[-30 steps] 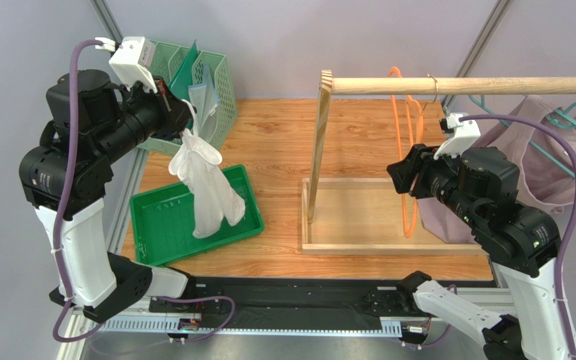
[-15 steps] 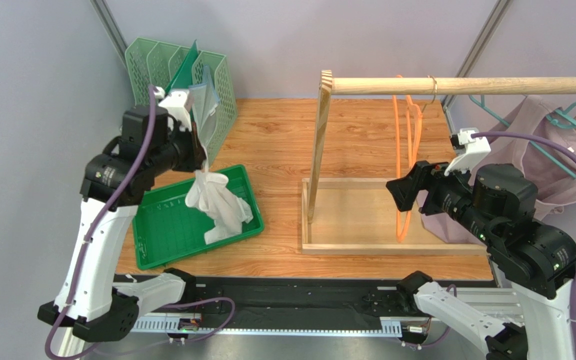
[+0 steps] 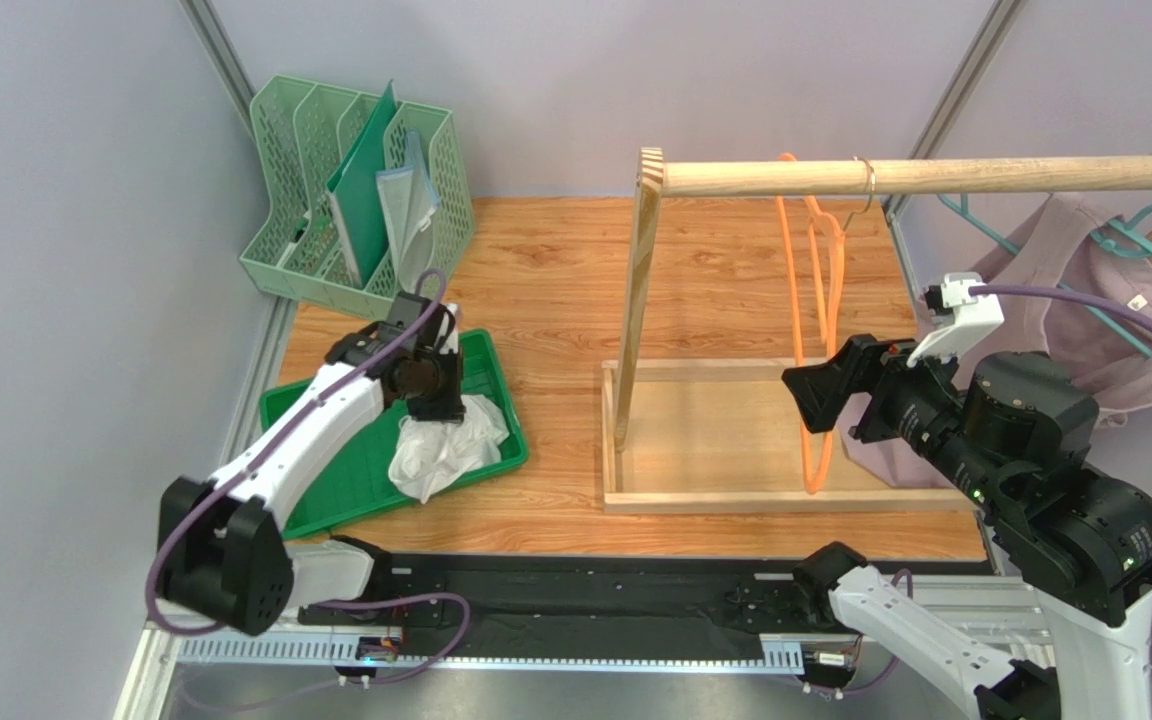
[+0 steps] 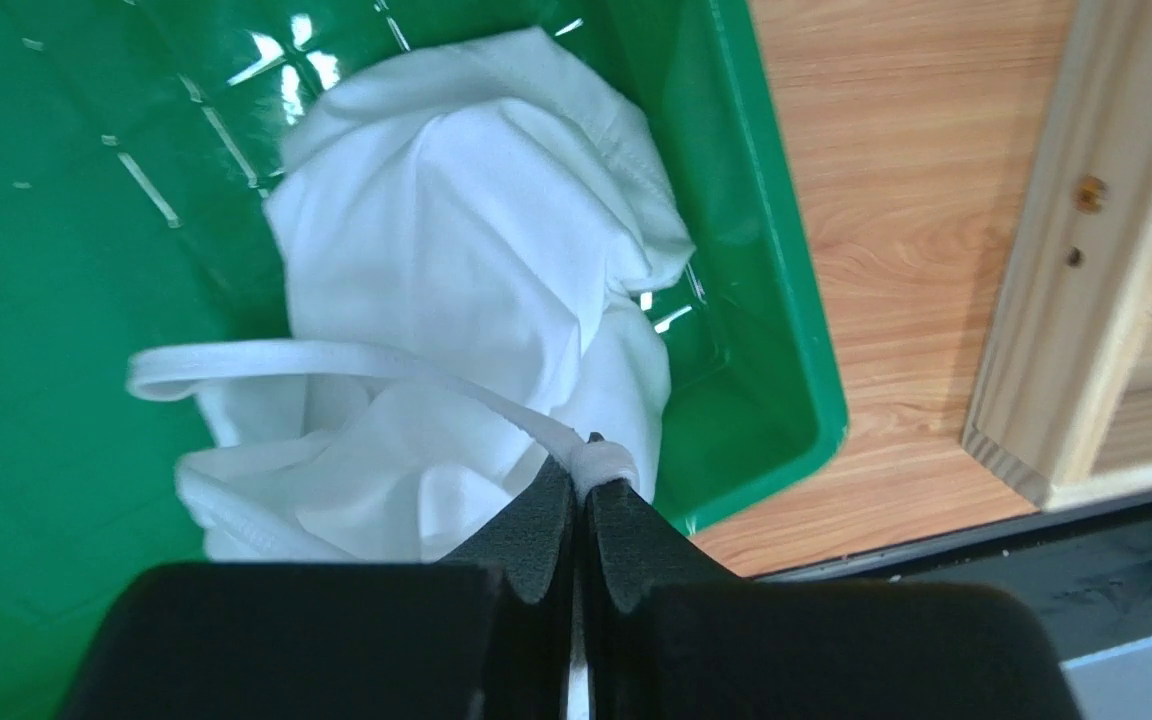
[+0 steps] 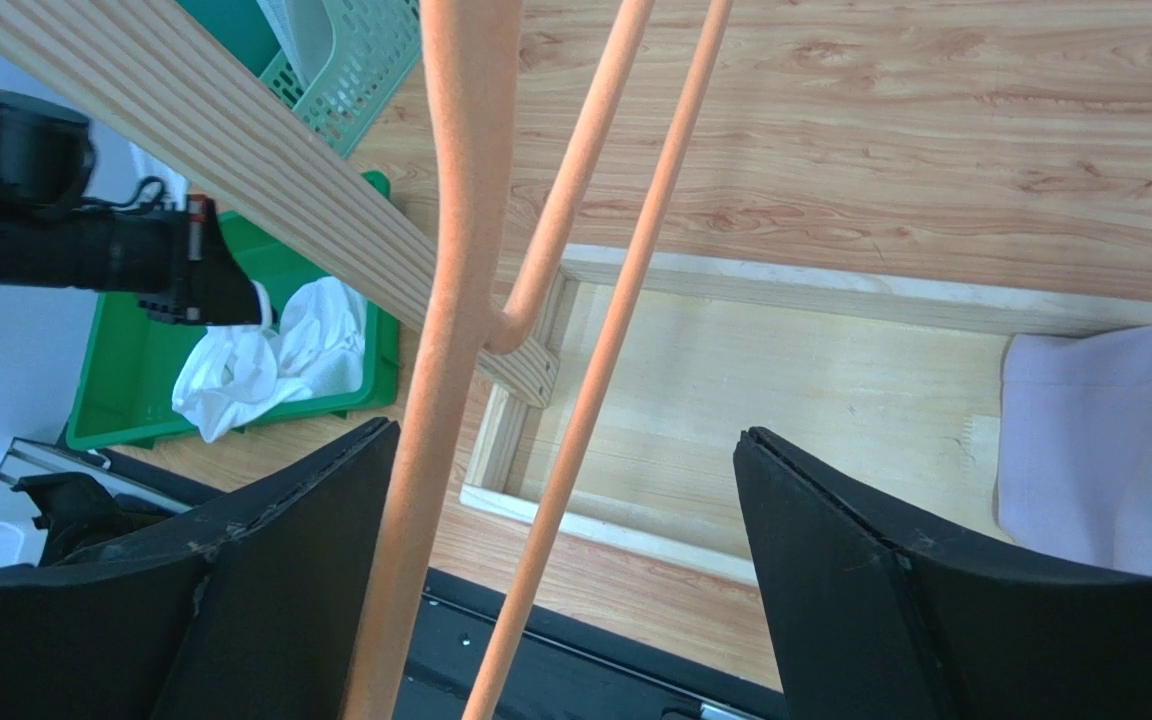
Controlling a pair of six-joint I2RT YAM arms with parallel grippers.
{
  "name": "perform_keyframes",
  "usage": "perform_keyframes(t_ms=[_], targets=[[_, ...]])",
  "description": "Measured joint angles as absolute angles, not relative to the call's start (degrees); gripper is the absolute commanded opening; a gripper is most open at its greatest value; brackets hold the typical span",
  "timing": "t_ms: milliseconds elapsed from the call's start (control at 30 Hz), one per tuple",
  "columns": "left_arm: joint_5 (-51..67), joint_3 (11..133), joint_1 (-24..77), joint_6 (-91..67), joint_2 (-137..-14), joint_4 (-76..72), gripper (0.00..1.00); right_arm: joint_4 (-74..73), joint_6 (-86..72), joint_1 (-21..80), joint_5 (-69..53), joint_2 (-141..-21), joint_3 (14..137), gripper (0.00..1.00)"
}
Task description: Remove the tank top from the hanger
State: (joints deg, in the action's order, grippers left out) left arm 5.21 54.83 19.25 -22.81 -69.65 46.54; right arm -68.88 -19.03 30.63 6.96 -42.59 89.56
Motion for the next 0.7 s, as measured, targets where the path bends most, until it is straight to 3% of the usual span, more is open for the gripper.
perform_keyframes(t_ms=[233,567,700], targets=[[6.8,52.7,19.1,-25.5,-77.7,39.9,0.0,-69.5,-19.5,30.6,7.3,-41.7,88.5,0.87],[1.5,52.7,19.1,-26.5,-72.7,41.9,0.57,-69.8,-19.7,30.6,7.4,-40.4,87.8,0.87],[-1.3,55.0,19.1,-26.3,-69.2,45.7,0.65,-69.7,-19.7,30.6,7.4,-40.3,87.6,0.87]])
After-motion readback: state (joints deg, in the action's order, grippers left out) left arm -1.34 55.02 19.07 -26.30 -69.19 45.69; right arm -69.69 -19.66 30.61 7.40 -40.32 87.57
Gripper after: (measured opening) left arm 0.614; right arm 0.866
